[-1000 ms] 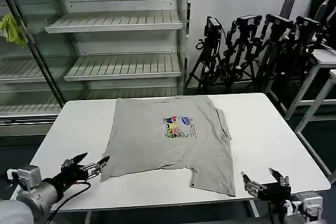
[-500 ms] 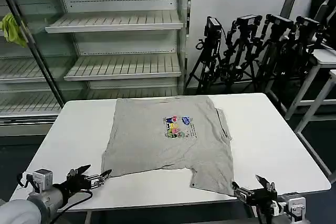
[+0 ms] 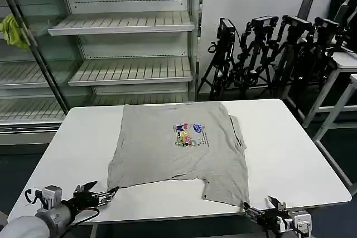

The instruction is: Fold and organize the clothes.

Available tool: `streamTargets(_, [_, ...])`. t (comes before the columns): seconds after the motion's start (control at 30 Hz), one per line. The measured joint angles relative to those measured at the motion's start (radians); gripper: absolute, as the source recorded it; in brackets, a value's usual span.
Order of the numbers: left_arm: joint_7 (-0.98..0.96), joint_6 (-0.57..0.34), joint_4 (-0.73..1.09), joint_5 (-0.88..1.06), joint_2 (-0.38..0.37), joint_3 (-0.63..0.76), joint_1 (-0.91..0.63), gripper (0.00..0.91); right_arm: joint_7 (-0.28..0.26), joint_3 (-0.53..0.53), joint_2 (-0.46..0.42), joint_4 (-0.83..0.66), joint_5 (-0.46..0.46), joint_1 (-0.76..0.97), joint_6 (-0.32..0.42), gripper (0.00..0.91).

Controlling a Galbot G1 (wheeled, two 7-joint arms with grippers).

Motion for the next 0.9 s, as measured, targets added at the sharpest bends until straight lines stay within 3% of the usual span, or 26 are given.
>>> streamTargets(0.13, [0.005, -0.001, 0.0, 0.013, -0.01, 0.008, 0.0, 0.907, -0.008, -0.023, 0.007, -0.007, -0.026, 0.006, 0.001, 0.907])
streamTargets(0.27, [0.009, -0.001, -0.004, 0.024, -0.019, 0.017, -0.001, 0.826, -0.013, -0.048, 0.014, -0.016, -0.048, 0.016, 0.001, 0.907])
streamTargets(0.4, [0.014, -0.001, -0.005, 0.036, -0.029, 0.027, -0.002, 0.695, -0.017, -0.07, 0.019, -0.018, -0.066, 0.025, 0.001, 0.887])
streamTargets(0.43, [0.015, -0.001, -0.005, 0.039, -0.031, 0.029, -0.002, 0.605, -0.018, -0.073, 0.019, -0.018, -0.071, 0.025, 0.001, 0.856])
streamTargets(0.5, [0.018, -0.001, -0.008, 0.043, -0.036, 0.03, -0.001, 0.574, -0.02, -0.075, 0.018, -0.015, -0.077, 0.023, 0.001, 0.846])
streamTargets(0.57, [0.02, -0.001, -0.011, 0.047, -0.04, 0.03, 0.001, 0.625, -0.023, -0.075, 0.016, -0.012, -0.08, 0.019, 0.001, 0.846])
streamTargets(0.63, [0.021, -0.001, -0.015, 0.05, -0.042, 0.03, 0.002, 0.897, -0.026, -0.067, 0.012, -0.004, -0.081, 0.008, 0.001, 0.887])
streamTargets(0.9, [0.029, -0.001, -0.025, 0.061, -0.052, 0.03, 0.009, 0.907, -0.013, 0.024, -0.013, 0.055, -0.069, -0.072, -0.007, 0.907])
